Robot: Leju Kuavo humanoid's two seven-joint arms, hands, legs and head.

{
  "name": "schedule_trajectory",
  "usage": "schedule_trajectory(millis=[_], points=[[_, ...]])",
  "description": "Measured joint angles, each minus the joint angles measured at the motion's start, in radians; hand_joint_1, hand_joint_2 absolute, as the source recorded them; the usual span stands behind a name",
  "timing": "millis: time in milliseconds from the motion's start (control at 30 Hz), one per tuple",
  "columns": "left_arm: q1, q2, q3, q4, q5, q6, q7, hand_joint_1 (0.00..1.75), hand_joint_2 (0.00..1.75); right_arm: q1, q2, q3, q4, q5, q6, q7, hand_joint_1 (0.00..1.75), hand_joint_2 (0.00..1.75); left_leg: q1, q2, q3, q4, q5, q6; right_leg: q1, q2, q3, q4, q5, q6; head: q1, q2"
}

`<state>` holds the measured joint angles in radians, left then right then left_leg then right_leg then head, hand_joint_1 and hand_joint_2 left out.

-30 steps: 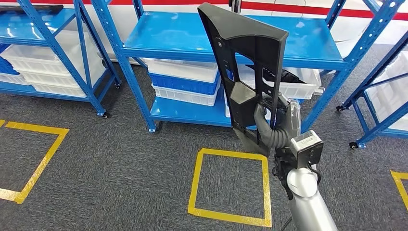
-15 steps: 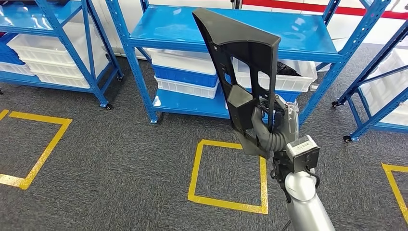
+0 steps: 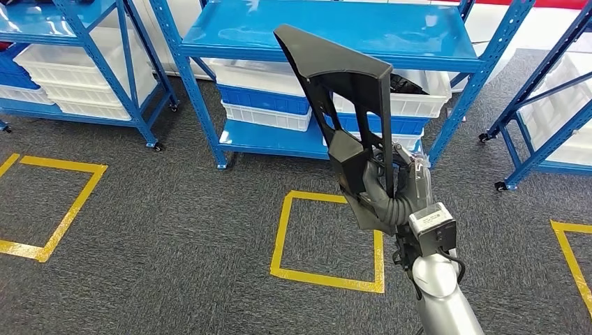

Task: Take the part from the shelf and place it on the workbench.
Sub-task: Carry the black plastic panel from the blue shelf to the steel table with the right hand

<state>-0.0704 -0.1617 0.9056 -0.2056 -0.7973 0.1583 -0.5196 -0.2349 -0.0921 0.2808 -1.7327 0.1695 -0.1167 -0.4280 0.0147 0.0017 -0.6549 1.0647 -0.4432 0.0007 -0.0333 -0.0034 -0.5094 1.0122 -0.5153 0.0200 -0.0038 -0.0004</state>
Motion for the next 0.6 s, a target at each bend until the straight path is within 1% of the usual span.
schedule_trajectory(millis=[33, 67, 100, 133, 167, 200, 233, 267, 300, 333, 367, 400, 433, 467, 500, 533, 567, 600], points=[[0.0, 0.0, 0.0, 0.0, 0.0, 0.0, 0.0, 0.0, 1.75, 0.0, 0.001, 0.0, 0.0, 0.001, 0.0, 0.0, 1.75, 1.75, 0.002, 0.0, -0.021, 0.051, -0.035, -0.005, 0.001, -0.005, -0.004, 0.0, 0.004, -0.009, -0.001, 0.0], [0.0, -0.001, 0.0, 0.0, 0.0, 0.001, 0.0, 0.0, 1.75, 0.0, 0.002, 0.0, 0.0, 0.003, 0.0, 0.0, 1.75, 1.75, 0.003, 0.0, -0.047, 0.116, -0.072, -0.009, 0.005, -0.009, -0.009, 0.0, 0.008, -0.017, -0.002, 0.0], [0.0, -0.001, 0.0, 0.0, 0.0, 0.001, 0.0, 0.0, 1.75, 0.001, 0.003, 0.0, 0.0, 0.004, 0.0, 0.0, 1.75, 1.75, 0.003, 0.0, -0.071, 0.178, -0.101, -0.012, 0.008, -0.015, -0.014, 0.0, 0.01, -0.022, -0.002, 0.0], [0.001, -0.001, 0.0, 0.0, 0.0, 0.001, 0.0, 0.0, 1.75, 0.002, 0.004, 0.0, 0.0, 0.005, 0.0, 0.0, 1.75, 1.75, 0.004, 0.0, -0.085, 0.221, -0.115, -0.013, 0.011, -0.021, -0.018, 0.0, 0.013, -0.025, -0.002, 0.0], [0.001, -0.001, 0.0, 0.0, 0.0, 0.002, 0.0, 0.0, 1.75, 0.002, 0.004, 0.0, 0.0, 0.005, 0.0, 0.0, 1.75, 1.75, 0.004, 0.0, -0.082, 0.23, -0.11, -0.012, 0.014, -0.026, -0.021, 0.0, 0.015, -0.027, -0.002, 0.0], [0.001, -0.001, 0.0, 0.0, 0.0, 0.002, 0.0, 0.0, 1.75, 0.002, 0.004, 0.0, 0.0, 0.006, 0.0, 0.0, 1.75, 1.75, 0.004, 0.001, -0.059, 0.201, -0.09, -0.008, 0.016, -0.032, -0.023, 0.0, 0.016, -0.028, -0.002, 0.0], [0.001, -0.001, 0.0, 0.0, 0.0, 0.003, 0.0, 0.0, 1.75, 0.002, 0.004, 0.0, 0.0, 0.006, 0.0, 0.0, 1.75, 1.75, 0.002, 0.006, -0.018, 0.141, -0.062, -0.001, 0.018, -0.039, -0.022, 0.0, 0.016, -0.028, -0.002, 0.0], [0.0, -0.001, 0.0, 0.0, 0.001, 0.004, 0.0, 0.0, 1.75, 0.001, 0.004, 0.0, 0.0, 0.005, 0.0, 0.0, 1.75, 1.75, -0.001, 0.018, 0.026, 0.071, -0.042, 0.008, 0.021, -0.045, -0.022, 0.0, 0.016, -0.027, -0.002, 0.0], [0.0, -0.001, 0.001, 0.0, 0.001, 0.004, 0.0, 0.0, 1.75, -0.001, 0.003, 0.0, 0.0, 0.005, 0.0, 0.0, 1.75, 1.75, -0.007, 0.03, 0.06, 0.015, -0.028, 0.016, 0.023, -0.051, -0.022, 0.0, 0.017, -0.025, -0.002, 0.0], [-0.001, -0.001, 0.001, 0.0, 0.002, 0.005, -0.001, 0.0, 1.75, -0.002, 0.003, 0.0, 0.0, 0.003, 0.001, 0.0, 1.75, 1.75, -0.013, 0.039, 0.081, -0.023, -0.024, 0.024, 0.025, -0.058, -0.022, 0.0, 0.018, -0.023, -0.002, 0.0], [-0.001, 0.0, 0.001, 0.0, 0.003, 0.005, -0.001, 0.0, 1.75, -0.003, 0.002, 0.0, 0.0, 0.002, 0.002, 0.0, 1.75, 1.75, -0.019, 0.043, 0.086, -0.037, -0.026, 0.03, 0.026, -0.066, -0.023, 0.0, 0.02, -0.02, -0.002, 0.0], [-0.001, 0.0, 0.001, 0.0, 0.005, 0.005, -0.001, 0.0, 1.75, -0.004, 0.002, 0.001, 0.001, 0.0, 0.003, -0.001, 1.75, 1.75, -0.022, 0.038, 0.083, -0.041, -0.023, 0.034, 0.026, -0.073, -0.023, -0.002, 0.022, -0.016, -0.004, 0.0], [0.0, 0.0, 0.001, 0.0, 0.007, 0.005, -0.002, 0.0, 1.75, -0.005, 0.002, 0.001, 0.001, -0.001, 0.004, -0.001, 1.75, 1.75, -0.02, 0.032, 0.083, -0.051, -0.018, 0.039, 0.027, -0.076, -0.025, -0.001, 0.02, -0.012, -0.005, 0.0], [0.0, -0.001, 0.001, 0.0, 0.009, 0.005, -0.002, 0.0, 1.75, -0.007, 0.0, 0.001, 0.001, -0.002, 0.004, -0.001, 1.75, 1.75, -0.017, 0.025, 0.086, -0.062, -0.011, 0.044, 0.027, -0.068, -0.03, 0.006, 0.014, -0.009, -0.004, 0.0], [0.0, -0.001, 0.002, 0.0, 0.01, 0.004, -0.002, 0.0, 1.75, -0.008, -0.001, 0.001, 0.001, -0.004, 0.005, -0.002, 1.75, 1.75, -0.014, 0.018, 0.087, -0.073, -0.002, 0.049, 0.027, -0.054, -0.042, 0.03, 0.0, -0.009, -0.003, 0.0], [-0.001, -0.002, 0.002, 0.0, 0.01, 0.004, -0.003, 0.0, 1.75, -0.008, -0.003, 0.001, 0.002, -0.006, 0.005, -0.003, 1.75, 1.75, -0.011, 0.011, 0.089, -0.082, 0.005, 0.053, 0.026, -0.035, -0.063, 0.074, -0.023, -0.01, -0.002, 0.0], [-0.002, -0.002, 0.002, 0.0, 0.011, 0.003, -0.003, 0.0, 1.75, -0.006, -0.006, 0.001, 0.003, -0.008, 0.005, -0.005, 1.75, 1.75, -0.012, 0.003, 0.086, -0.084, 0.009, 0.056, 0.023, -0.018, -0.091, 0.134, -0.05, -0.013, -0.002, 0.0], [-0.001, -0.002, 0.002, 0.0, 0.011, 0.002, -0.004, 0.0, 1.75, -0.002, -0.008, 0.001, 0.003, -0.011, 0.005, -0.008, 1.75, 1.75, -0.012, -0.005, 0.083, -0.084, 0.011, 0.058, 0.021, -0.01, -0.123, 0.2, -0.074, -0.014, -0.002, 0.0]])
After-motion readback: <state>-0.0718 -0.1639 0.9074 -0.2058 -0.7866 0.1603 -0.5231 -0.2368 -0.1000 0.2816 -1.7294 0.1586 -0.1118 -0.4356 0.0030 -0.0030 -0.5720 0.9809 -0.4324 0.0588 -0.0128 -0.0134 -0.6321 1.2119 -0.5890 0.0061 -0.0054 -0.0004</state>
